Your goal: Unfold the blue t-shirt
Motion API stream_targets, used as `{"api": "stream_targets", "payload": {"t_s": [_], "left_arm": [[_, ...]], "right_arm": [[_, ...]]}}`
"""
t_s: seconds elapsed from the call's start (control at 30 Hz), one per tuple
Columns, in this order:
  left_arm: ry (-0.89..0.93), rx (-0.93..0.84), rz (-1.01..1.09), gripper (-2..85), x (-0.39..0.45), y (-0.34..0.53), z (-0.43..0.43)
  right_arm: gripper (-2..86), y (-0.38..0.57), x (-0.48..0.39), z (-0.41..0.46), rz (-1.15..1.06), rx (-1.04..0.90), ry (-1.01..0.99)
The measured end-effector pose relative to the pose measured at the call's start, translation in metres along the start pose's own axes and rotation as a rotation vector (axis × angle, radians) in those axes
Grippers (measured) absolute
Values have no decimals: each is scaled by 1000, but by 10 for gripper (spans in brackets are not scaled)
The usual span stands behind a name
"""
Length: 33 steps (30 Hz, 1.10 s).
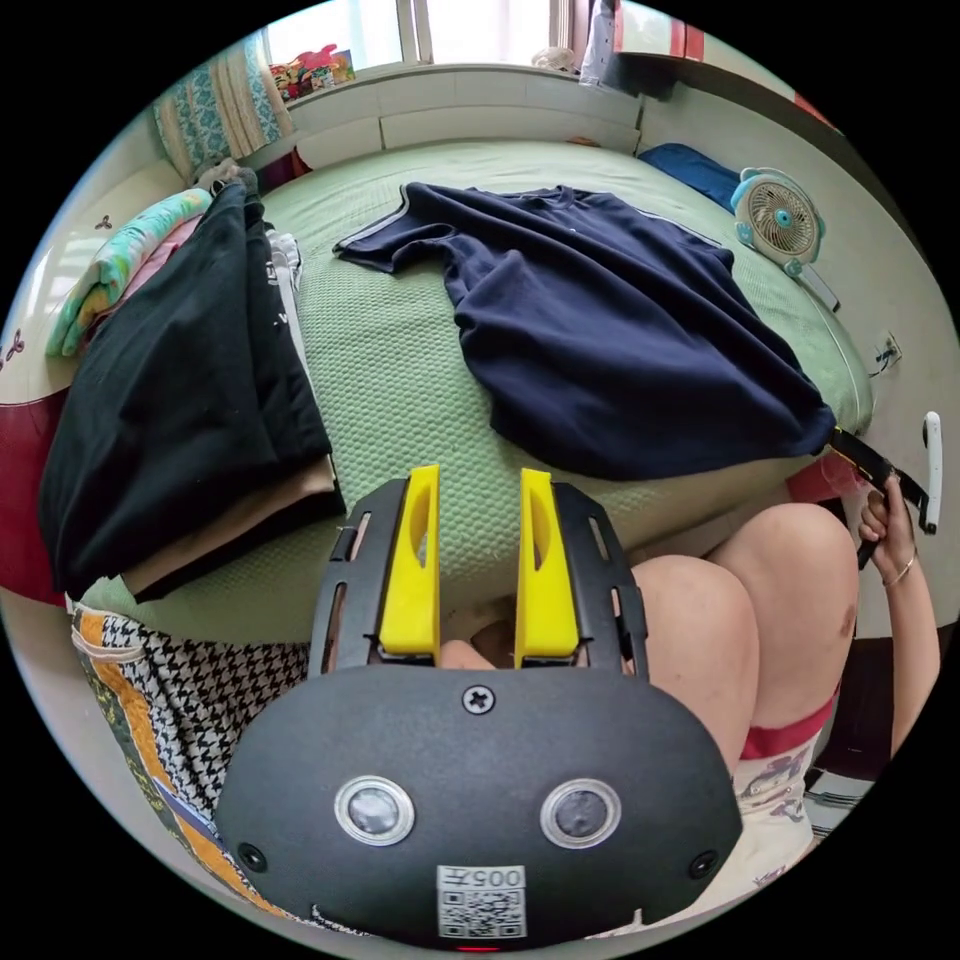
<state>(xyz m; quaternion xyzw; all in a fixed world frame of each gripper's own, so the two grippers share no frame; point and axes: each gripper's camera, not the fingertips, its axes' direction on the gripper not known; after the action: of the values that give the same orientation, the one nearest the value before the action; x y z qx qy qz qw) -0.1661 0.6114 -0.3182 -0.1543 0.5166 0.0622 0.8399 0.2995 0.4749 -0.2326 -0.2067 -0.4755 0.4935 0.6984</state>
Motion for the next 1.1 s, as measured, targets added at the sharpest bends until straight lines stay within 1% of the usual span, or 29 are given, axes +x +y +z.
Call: {"api": "stream_targets", "payload": {"t_s": [0.1,0.17,0.3,0.43,0.5,0.6,0.9,0.97,1.1], "left_arm": [[2,-19,-24,103,-3,-12,11],[-1,-40,-27,93,-2,-18,20],[58,-30,-9,87,6,-25,28],[54,-42,9,71,9,-25,33],[106,-16,56,34,11,-19,26],[107,18,95,11,13,-8,7],[122,100,77,0,-6,36,-60],[104,100,71,0,-10,46,-65],[145,81,30,0,-23,68,-69]], "right_arm": [[-15,5,6,0,-42,-6,23],[-16,8,12,0,-43,-6,20],[-16,13,26,4,-26,-18,-1],[-16,16,34,8,-38,-33,6],[-16,17,36,8,-34,-37,6],[-16,20,40,4,-31,-35,-4],[-15,23,42,-35,-47,43,-31],[-15,23,40,-44,-58,62,-29],[-16,24,36,-56,-74,81,-27]]}}
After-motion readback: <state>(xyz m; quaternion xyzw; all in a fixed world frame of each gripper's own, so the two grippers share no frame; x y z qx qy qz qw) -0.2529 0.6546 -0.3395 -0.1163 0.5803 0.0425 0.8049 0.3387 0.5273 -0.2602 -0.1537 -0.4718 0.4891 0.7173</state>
